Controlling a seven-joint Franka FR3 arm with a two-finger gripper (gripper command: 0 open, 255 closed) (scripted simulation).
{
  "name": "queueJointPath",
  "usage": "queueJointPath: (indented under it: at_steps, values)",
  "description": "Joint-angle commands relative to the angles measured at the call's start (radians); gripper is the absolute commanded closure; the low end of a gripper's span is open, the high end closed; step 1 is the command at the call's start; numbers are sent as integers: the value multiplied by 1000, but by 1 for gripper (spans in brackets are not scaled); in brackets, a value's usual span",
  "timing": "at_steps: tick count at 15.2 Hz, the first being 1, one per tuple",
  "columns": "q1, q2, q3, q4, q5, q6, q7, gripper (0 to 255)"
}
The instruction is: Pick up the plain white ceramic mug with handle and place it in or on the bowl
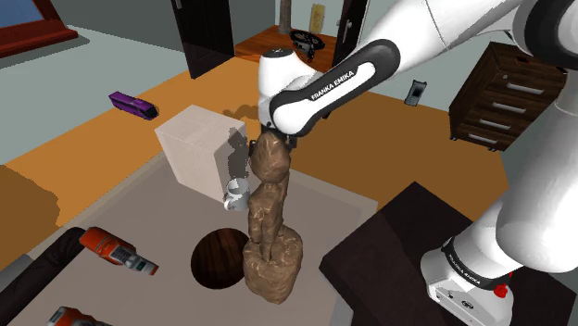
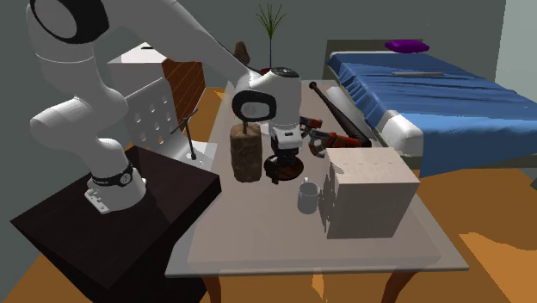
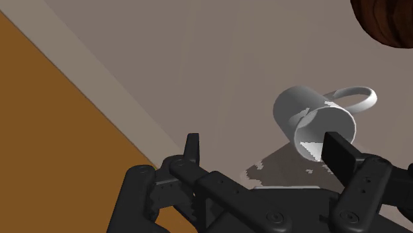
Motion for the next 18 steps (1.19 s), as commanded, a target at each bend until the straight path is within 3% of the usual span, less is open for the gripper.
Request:
queueJointPath:
  at_steps: [1,10,18]
  values:
    - [23,87,-10,67,-28,6,35,0]
    - [128,450,-60,402,-85,-8,121,0]
    - [146,532,-79,426,-101,49,131,0]
